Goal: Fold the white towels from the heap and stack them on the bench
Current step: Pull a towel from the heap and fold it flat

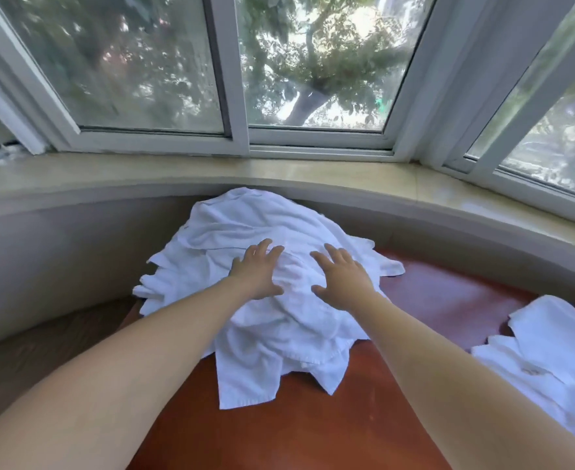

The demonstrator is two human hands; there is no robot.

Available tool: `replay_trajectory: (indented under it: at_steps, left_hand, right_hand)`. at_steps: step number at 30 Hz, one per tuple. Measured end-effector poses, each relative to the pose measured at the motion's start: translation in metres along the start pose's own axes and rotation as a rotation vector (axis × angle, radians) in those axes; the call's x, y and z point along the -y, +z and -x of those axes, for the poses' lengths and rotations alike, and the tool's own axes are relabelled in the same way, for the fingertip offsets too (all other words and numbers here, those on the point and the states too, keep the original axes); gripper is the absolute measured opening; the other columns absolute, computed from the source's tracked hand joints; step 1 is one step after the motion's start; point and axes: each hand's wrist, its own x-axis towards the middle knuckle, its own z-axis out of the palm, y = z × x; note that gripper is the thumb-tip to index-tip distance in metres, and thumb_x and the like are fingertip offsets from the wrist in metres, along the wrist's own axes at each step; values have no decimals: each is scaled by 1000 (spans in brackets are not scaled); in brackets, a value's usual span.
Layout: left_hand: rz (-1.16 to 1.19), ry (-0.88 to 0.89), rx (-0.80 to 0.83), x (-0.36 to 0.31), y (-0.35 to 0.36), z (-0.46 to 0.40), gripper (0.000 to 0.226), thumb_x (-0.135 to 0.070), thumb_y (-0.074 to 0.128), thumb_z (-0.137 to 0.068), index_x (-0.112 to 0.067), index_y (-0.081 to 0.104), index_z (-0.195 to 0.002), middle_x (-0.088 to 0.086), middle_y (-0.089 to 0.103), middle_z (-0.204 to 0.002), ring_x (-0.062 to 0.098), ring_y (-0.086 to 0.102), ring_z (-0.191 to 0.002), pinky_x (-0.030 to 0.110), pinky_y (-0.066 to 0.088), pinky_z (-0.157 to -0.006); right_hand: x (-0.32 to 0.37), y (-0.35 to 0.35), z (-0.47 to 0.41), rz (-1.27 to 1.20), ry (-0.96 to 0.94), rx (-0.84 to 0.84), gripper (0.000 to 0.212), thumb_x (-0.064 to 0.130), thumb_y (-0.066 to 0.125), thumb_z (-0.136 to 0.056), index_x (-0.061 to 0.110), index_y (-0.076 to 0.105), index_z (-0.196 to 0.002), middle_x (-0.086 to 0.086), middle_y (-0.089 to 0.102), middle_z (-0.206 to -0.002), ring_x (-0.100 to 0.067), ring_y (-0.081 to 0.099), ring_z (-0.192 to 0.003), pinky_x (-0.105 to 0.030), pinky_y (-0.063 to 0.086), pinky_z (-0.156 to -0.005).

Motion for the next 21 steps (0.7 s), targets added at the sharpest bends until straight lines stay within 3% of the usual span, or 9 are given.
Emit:
replay_trajectory:
  at_steps: [6, 10, 14, 18, 21]
  left_hand:
    - [-32, -13, 131, 67, 8, -46, 121, -64, 78, -76, -41, -5, -160, -5, -19, -168, 34, -8, -156, 66, 27, -115]
    - [-63, 27, 212, 84, 13, -83, 133, -62, 86, -67, -52, -13, -156, -11, -32, -164, 39, -20, -154, 74, 24, -112]
    - [-57, 22, 206, 95, 26, -120, 137, -64, 84, -66, -59, -25, -148, -11, -42, -158, 45, -28, -149, 78, 23, -109]
    - [-1, -27, 242, 103, 48, -146, 149, -66, 87, -58, -65, -43, -130, -11, -44, -156, 51, -22, -149, 75, 34, -106]
    - [13, 4, 277, 107, 52, -166, 152, -64, 90, -56, -62, -39, -137, -4, -32, -163, 55, -13, -149, 67, 37, -110]
  right_hand:
    - [37, 25, -70, -49, 8, 97, 86, 57, 61, -93, 40, 11, -161, 3, 0, -171, -35, 7, -155, -53, 33, -117]
    - [46, 39, -110, -140, 94, 203, 106, 65, 68, -85, 49, -7, -158, 12, -17, -169, -41, -4, -156, -61, 34, -115]
    - [49, 56, -139, -197, 189, 274, 125, 61, 78, -78, 55, -24, -151, 13, -36, -162, -44, -17, -153, -64, 36, -112]
    - [51, 67, -162, -179, 214, 347, 141, 57, 86, -71, 54, -33, -147, 7, -41, -160, -49, -23, -150, -66, 39, -109]
    - [50, 67, -183, -180, 235, 409, 145, 53, 88, -69, 55, -35, -146, 5, -41, -160, -51, -22, -149, -68, 38, -109]
